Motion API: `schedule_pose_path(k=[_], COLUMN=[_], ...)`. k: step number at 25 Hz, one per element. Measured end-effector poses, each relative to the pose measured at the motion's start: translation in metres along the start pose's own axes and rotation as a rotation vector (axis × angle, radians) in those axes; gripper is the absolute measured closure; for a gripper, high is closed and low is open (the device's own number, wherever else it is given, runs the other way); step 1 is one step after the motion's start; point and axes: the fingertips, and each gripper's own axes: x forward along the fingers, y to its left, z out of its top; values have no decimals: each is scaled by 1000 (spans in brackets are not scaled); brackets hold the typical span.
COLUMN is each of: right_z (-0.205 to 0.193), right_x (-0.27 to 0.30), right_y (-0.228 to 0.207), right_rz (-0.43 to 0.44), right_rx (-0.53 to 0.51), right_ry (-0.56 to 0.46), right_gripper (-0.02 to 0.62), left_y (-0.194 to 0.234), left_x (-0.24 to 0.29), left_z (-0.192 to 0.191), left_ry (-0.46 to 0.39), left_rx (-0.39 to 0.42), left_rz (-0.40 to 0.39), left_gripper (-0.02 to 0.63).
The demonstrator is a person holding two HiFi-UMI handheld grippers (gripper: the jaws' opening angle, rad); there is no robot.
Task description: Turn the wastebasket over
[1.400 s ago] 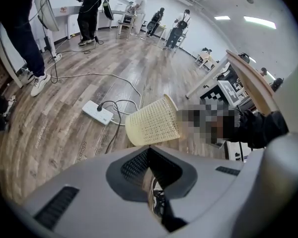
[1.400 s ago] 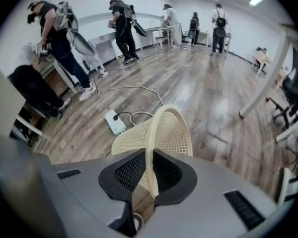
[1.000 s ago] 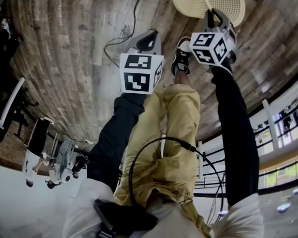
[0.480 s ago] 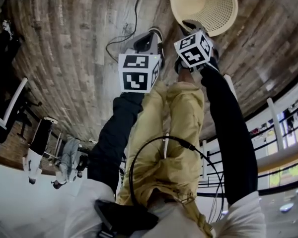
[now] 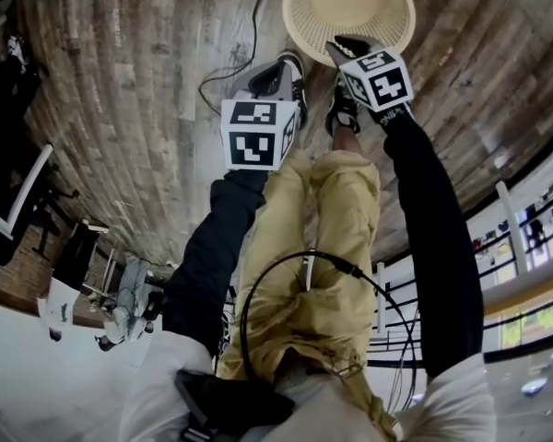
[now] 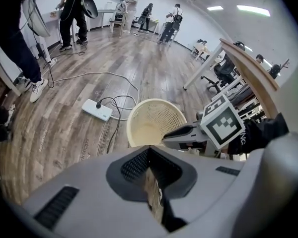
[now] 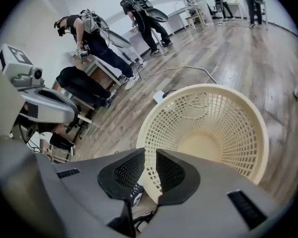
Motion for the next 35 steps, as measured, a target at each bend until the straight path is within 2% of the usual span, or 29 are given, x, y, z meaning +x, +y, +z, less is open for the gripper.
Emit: schedule_pose_path(k=[6, 10, 12, 15, 21, 28, 35], right_z=[6, 13, 24, 45, 63, 108, 157], right_x=[-51, -99, -125, -164, -239, -342, -480], right_y=[4, 32, 44, 62, 124, 181, 215], right_rz=[-36, -38, -72, -140, -172, -210, -339], right_rx=[28, 40, 34, 37, 79, 34, 36], right_ry=[-33, -69, -106, -180, -265, -403, -624], right_gripper=[522, 525, 563, 574, 574, 574, 574], left_y=[-16, -42, -54, -71, -110, -148, -195], left_x=[-29, -61, -78, -103, -175, -282, -397], left_z=[15, 23, 31, 43, 62, 114, 147], left_ry=[-27, -43, -63, -87, -149, -363, -526], left_rx=[14, 59, 83, 106, 69, 62, 114], left_rz=[-14, -36, -45, -63, -136, -162, -176], left_gripper=[604, 604, 604, 604, 604, 604, 604])
